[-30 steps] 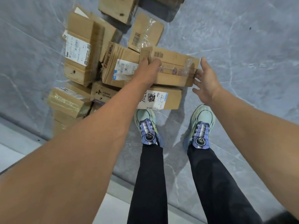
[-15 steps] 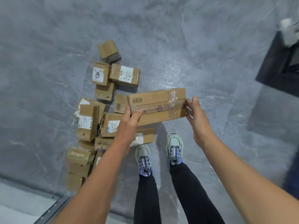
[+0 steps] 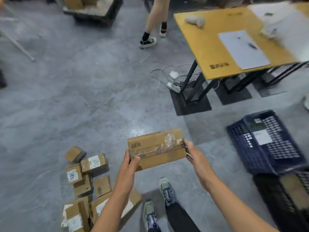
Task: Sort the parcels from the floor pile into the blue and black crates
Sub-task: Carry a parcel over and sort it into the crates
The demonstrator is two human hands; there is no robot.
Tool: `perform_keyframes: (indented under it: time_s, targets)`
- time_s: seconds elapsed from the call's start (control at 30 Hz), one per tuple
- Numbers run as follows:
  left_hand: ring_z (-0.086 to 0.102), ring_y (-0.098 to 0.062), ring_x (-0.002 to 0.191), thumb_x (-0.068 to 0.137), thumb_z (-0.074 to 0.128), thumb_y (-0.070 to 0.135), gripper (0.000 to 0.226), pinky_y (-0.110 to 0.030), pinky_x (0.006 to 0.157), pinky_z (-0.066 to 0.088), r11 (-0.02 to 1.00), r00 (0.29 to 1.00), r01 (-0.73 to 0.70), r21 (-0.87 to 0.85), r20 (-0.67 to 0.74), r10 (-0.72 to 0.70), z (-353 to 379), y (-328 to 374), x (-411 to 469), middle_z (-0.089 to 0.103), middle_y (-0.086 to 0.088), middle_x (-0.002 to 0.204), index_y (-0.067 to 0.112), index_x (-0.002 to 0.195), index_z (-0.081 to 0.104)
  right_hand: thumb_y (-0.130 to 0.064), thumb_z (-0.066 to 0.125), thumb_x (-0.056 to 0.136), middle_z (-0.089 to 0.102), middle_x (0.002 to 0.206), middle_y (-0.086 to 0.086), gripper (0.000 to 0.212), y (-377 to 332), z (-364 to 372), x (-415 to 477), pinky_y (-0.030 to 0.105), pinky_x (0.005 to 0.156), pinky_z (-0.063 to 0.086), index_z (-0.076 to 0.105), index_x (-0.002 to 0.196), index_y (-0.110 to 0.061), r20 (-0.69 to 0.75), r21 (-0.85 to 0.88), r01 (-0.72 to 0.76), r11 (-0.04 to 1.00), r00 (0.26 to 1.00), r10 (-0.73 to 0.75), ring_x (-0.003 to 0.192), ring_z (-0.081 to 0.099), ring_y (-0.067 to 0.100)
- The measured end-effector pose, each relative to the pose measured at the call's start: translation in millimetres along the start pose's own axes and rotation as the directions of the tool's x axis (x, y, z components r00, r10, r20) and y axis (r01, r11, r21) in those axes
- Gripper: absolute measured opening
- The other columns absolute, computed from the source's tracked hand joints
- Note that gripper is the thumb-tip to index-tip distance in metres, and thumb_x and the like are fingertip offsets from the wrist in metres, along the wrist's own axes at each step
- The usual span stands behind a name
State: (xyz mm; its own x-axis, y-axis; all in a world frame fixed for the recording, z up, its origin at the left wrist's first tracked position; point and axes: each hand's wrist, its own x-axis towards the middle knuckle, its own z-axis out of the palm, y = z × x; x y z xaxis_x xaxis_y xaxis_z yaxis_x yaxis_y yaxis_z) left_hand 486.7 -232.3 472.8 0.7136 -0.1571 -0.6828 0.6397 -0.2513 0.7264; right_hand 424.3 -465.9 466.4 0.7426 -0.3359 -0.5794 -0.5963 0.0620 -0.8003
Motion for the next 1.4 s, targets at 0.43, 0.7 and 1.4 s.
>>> perform_keyframes:
  time_s: [0.43,0.7,1.4]
  targets:
    - [0.055,0.0,0.12,0.106,0.05,0.041,0.03,-0.046,0.112,0.041,0.966,0.905,-0.201,0.162,0.408,0.12,155,94,-73,0.064,0.02,0.129,0.045,0.133,0.06,-0.073,0.038,0.101,0.064,0.134,-0.027,0.047,-18,-166,-122,0.029,0.114,0.038,0.061,0.136,-0.052,-0.403,0.228,0.072,0.971,0.915,0.027,0.129,0.054,-0.007]
    - [0.052,-0.021,0.133,0.104,0.049,0.046,0.035,-0.057,0.116,0.038,0.91,0.861,-0.247,0.334,0.506,0.048,300,103,-93,0.06,0.005,0.139,0.04,0.138,0.056,-0.076,0.045,0.096,0.051,0.151,-0.022,0.067,25,-291,-143,0.042,0.125,0.031,0.05,0.152,-0.04,-0.578,0.317,0.194,0.928,0.816,0.027,0.141,0.045,0.0]
    - [0.063,-0.018,0.115,0.102,0.052,0.035,0.034,-0.045,0.101,0.051,0.843,0.8,-0.198,0.501,0.579,-0.156,610,108,-78,0.063,0.0,0.13,0.027,0.134,0.059,-0.043,0.045,0.11,0.049,0.14,-0.027,0.041,86,-550,-128,0.027,0.114,0.032,0.051,0.149,-0.033,-0.729,0.36,0.169,0.918,0.664,0.164,0.129,0.046,-0.005]
